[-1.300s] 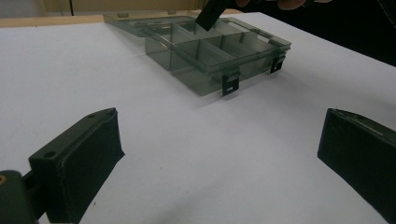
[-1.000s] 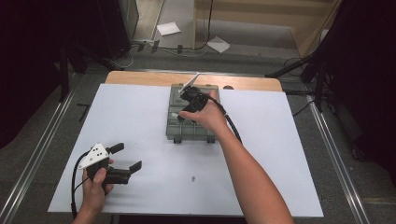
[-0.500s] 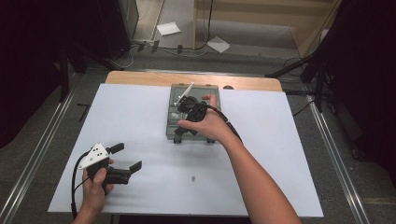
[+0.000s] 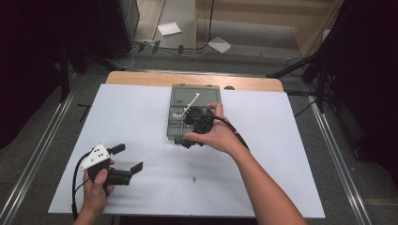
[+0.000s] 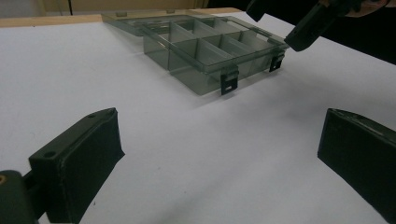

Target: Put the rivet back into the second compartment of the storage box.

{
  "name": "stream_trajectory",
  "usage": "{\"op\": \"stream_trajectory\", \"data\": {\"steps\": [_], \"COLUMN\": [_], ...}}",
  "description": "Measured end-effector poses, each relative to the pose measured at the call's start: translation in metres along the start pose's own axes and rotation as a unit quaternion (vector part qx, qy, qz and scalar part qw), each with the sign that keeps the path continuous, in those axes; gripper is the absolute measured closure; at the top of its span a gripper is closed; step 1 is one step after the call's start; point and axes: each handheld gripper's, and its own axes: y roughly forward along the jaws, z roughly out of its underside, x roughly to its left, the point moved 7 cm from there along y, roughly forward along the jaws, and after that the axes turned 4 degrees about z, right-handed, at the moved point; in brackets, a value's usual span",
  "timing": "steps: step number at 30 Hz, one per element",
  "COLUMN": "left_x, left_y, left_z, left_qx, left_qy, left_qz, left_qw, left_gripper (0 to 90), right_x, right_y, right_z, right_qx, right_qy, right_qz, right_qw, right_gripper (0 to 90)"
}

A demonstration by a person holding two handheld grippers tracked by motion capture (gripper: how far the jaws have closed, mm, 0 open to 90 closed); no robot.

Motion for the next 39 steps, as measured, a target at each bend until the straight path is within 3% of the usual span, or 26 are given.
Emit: {"op": "stream_trajectory", "data": {"steps": [17, 31, 39], "left_x": [-0.001, -0.001, -0.001], "left_y": [0.001, 0.001, 0.001], "left_z": [0.0, 0.0, 0.001], "left_qx": [0.002, 0.004, 0.004], "left_qy": [-0.001, 0.0, -0.001], "left_qz": [0.0, 0.0, -0.002], "left_qw": [1.0, 1.0, 1.0], "left_gripper": [0.0, 0.0, 0.0], "right_x": [0.025, 0.046, 0.056], "right_y": [-0.006, -0.008, -0.011], "right_z": [0.025, 0.042, 0.052], "right_qx": [-0.007, -0.008, -0.013], "right_qy": [-0.032, -0.05, -0.049], "right_qz": [0.02, 0.02, 0.028], "right_qw": [0.9993, 0.9985, 0.9983], "right_gripper": [13.0, 18.6, 35.1]}}
